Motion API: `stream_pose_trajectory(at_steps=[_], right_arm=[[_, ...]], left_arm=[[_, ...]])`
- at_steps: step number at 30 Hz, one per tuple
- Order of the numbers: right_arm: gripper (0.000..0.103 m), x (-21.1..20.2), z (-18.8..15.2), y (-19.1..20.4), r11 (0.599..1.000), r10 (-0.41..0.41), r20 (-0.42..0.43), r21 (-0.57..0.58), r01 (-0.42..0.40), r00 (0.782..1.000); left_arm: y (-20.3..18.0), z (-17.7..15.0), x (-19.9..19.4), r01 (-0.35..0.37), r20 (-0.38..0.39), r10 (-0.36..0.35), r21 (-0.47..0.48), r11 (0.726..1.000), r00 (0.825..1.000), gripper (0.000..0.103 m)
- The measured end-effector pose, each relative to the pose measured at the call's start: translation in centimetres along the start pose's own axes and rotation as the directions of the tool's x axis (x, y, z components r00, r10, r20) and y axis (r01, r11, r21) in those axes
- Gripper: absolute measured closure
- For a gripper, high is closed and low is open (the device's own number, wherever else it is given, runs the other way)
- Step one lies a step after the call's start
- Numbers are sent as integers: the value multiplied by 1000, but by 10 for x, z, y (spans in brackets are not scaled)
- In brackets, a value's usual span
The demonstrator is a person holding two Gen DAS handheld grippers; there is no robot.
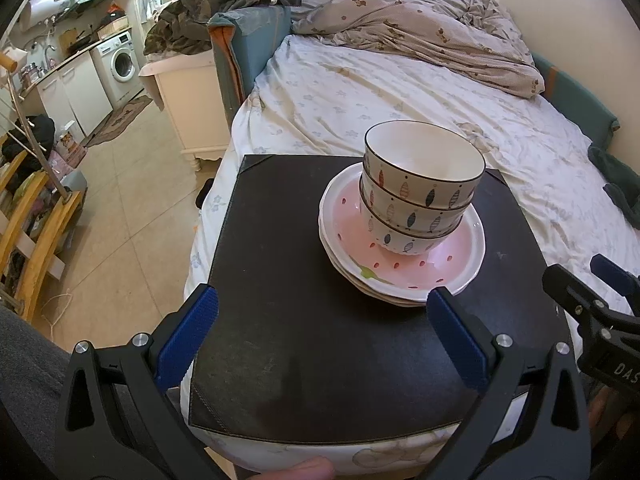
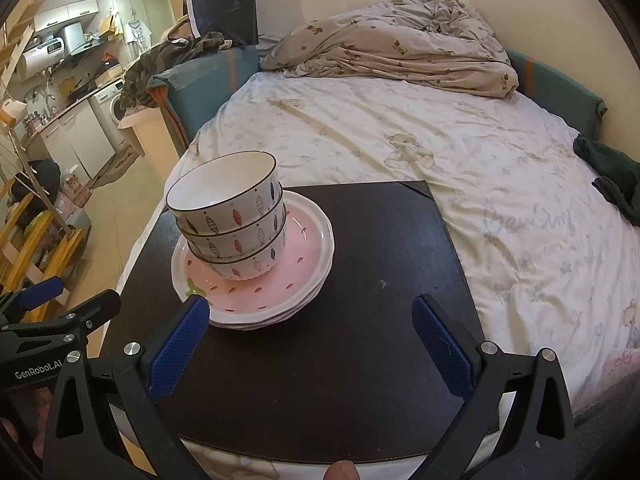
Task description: Organize plates and bowls
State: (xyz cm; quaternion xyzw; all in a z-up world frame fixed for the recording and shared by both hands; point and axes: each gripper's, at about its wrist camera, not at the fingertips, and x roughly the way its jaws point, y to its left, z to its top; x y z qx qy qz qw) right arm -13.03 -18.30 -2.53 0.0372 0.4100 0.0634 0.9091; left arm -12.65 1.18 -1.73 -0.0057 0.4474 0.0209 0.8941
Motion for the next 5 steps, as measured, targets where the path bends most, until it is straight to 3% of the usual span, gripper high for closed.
stream_pose_trajectory(at_steps=[5], right_arm=[[0,0,0,0,1000,0,-1,1,0,1000]], left_arm=[[0,1,-1,6,3,-6,-7,1000,1000,0]])
